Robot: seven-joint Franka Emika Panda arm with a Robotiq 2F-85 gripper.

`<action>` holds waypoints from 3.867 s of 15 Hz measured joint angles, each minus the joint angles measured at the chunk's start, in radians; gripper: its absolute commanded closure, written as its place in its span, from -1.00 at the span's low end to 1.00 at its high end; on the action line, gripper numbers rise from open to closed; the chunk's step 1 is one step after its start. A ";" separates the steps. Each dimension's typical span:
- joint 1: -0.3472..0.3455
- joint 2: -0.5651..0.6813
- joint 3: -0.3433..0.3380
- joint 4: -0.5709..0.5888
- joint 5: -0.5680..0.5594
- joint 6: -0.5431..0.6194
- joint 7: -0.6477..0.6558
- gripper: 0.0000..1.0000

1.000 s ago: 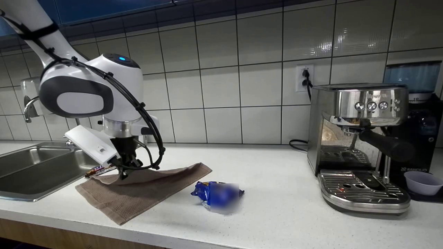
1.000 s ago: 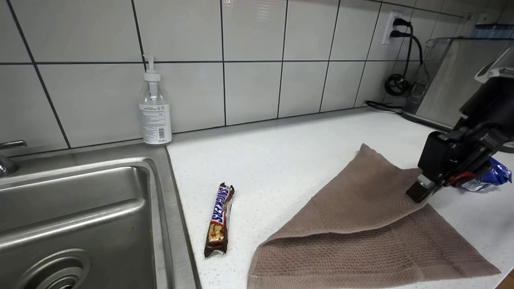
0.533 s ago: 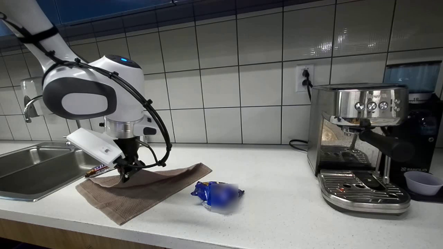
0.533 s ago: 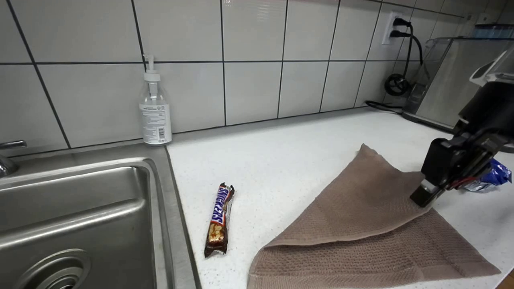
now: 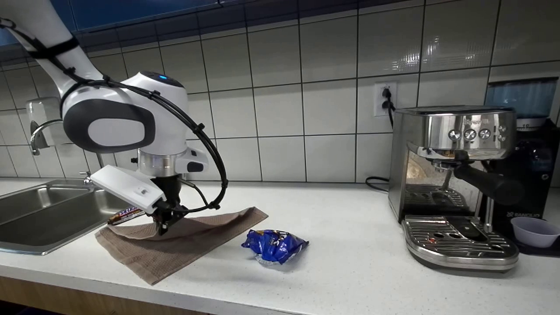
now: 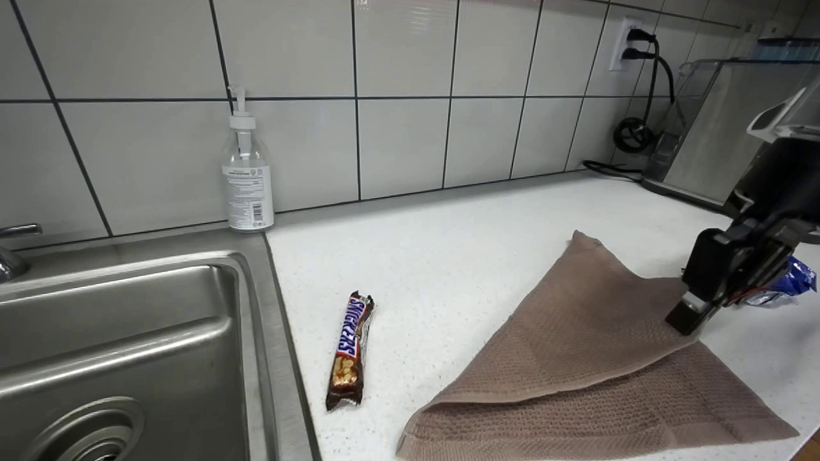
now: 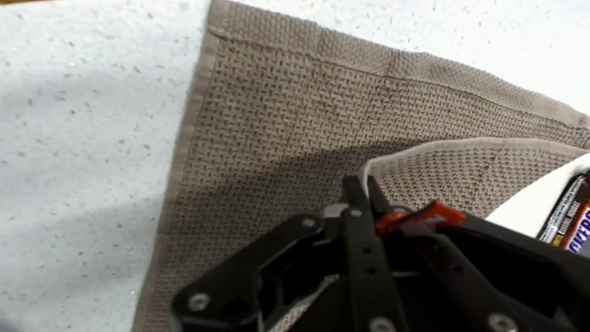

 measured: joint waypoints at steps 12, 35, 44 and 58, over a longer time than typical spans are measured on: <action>0.117 -0.001 -0.134 0.000 -0.094 -0.017 0.000 0.99; 0.138 -0.052 -0.160 0.002 -0.353 -0.057 0.145 0.03; 0.139 -0.100 -0.165 0.002 -0.393 -0.097 0.182 -1.00; 0.140 -0.196 -0.177 0.002 -0.466 -0.169 0.235 -1.00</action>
